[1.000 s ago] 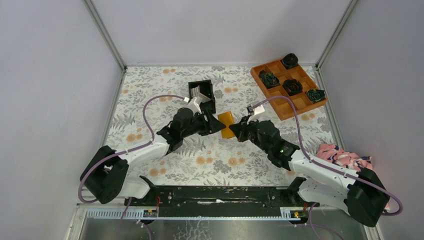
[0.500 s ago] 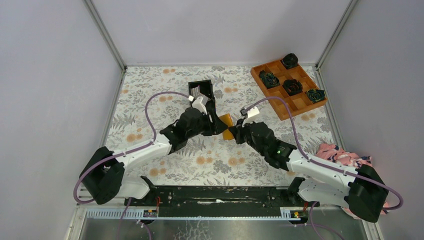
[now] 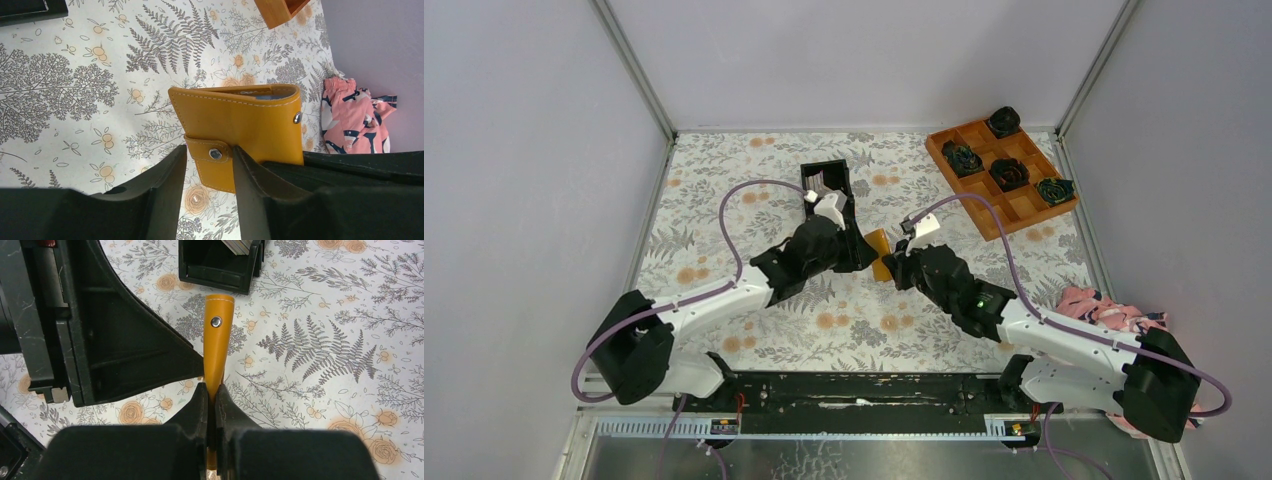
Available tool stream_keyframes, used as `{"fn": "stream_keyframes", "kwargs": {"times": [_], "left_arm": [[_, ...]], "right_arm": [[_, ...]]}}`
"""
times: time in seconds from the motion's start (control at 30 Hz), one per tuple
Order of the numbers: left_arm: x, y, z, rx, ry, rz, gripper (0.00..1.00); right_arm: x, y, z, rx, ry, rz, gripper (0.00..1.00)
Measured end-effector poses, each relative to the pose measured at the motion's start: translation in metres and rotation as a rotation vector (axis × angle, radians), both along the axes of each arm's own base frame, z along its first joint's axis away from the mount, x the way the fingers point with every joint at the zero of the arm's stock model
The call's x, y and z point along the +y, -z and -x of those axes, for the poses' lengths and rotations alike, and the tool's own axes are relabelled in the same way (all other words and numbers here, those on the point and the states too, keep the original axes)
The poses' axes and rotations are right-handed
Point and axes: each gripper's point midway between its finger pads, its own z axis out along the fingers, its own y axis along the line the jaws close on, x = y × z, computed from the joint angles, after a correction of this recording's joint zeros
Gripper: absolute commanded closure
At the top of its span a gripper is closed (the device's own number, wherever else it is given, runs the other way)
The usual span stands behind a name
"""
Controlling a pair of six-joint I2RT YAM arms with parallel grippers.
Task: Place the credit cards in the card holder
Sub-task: Pick up the card holder from the center of the board.
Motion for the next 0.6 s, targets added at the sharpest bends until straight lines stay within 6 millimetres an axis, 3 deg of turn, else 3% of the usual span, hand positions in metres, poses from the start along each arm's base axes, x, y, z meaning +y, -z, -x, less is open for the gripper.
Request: {"fn": "stream_keyframes", "kwargs": {"times": [0.17, 0.6], "left_arm": [[-0.005, 0.001, 0.001, 0.001, 0.009, -0.028, 0.72], [-0.015, 0.008, 0.005, 0.018, 0.033, -0.089, 0.96]], "right_arm": [[0.0, 0.002, 0.002, 0.003, -0.002, 0.013, 1.0], [-0.003, 0.012, 0.007, 0.029, -0.008, 0.054, 1.0]]}}
